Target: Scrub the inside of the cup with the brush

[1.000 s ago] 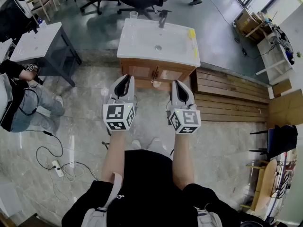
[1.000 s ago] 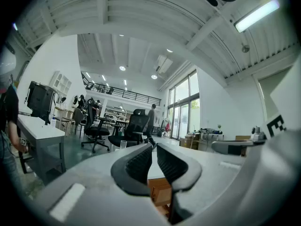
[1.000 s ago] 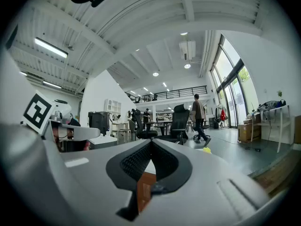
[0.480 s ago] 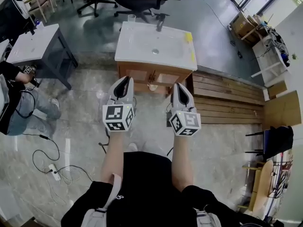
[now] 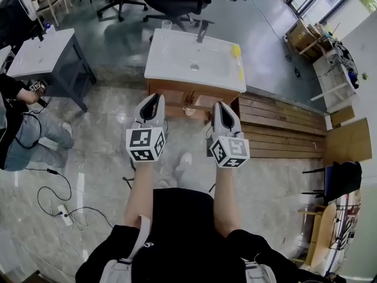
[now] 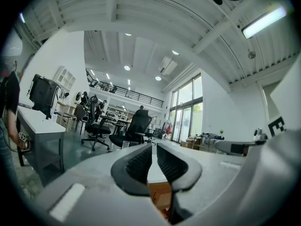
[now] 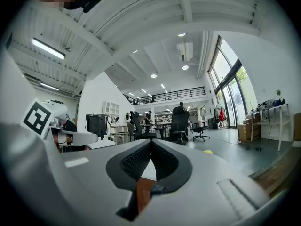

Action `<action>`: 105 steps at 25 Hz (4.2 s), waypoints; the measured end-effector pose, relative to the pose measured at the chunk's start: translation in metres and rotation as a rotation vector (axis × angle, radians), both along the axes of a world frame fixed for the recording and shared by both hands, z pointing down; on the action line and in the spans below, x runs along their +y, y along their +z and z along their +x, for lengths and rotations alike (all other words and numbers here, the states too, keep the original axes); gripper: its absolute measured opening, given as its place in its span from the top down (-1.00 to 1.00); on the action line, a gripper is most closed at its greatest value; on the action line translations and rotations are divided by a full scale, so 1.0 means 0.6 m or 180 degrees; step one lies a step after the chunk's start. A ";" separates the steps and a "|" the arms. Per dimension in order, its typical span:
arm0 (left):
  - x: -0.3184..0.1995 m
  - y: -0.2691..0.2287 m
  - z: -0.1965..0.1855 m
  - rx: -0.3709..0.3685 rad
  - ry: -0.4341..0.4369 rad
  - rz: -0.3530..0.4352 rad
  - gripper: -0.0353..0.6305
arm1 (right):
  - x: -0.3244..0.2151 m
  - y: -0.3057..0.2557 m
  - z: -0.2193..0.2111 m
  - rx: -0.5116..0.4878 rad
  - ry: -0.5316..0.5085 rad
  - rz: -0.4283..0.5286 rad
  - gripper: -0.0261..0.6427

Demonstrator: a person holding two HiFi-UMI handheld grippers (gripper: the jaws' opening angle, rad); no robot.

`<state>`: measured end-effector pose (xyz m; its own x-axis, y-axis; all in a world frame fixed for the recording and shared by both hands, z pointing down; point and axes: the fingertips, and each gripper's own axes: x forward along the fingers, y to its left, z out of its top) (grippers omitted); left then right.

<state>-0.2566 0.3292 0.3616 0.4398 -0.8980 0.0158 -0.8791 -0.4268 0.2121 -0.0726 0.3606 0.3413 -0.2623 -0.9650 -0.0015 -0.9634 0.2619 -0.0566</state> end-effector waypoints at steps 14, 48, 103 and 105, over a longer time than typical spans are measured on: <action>-0.074 -0.031 -0.018 0.0007 -0.0152 0.0158 0.79 | -0.080 -0.032 0.029 -0.0047 0.0009 0.0208 0.93; -0.434 0.086 0.149 -0.0289 -0.0293 -0.0191 0.79 | -0.467 0.120 0.207 -0.0347 0.0014 -0.0437 0.93; -0.737 0.216 0.142 -0.0517 -0.0322 -0.0754 0.71 | -0.791 0.181 0.185 -0.0406 -0.0293 -0.0810 0.93; -0.746 0.223 0.139 -0.0507 -0.0304 -0.0770 0.68 | -0.798 0.184 0.180 -0.0389 -0.0289 -0.0833 0.93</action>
<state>-0.1731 -0.1182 0.4951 0.3283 -0.8969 0.2962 -0.9432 -0.2945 0.1537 0.0354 -0.1181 0.4519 -0.3607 -0.9093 0.2074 -0.9186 0.3078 -0.2478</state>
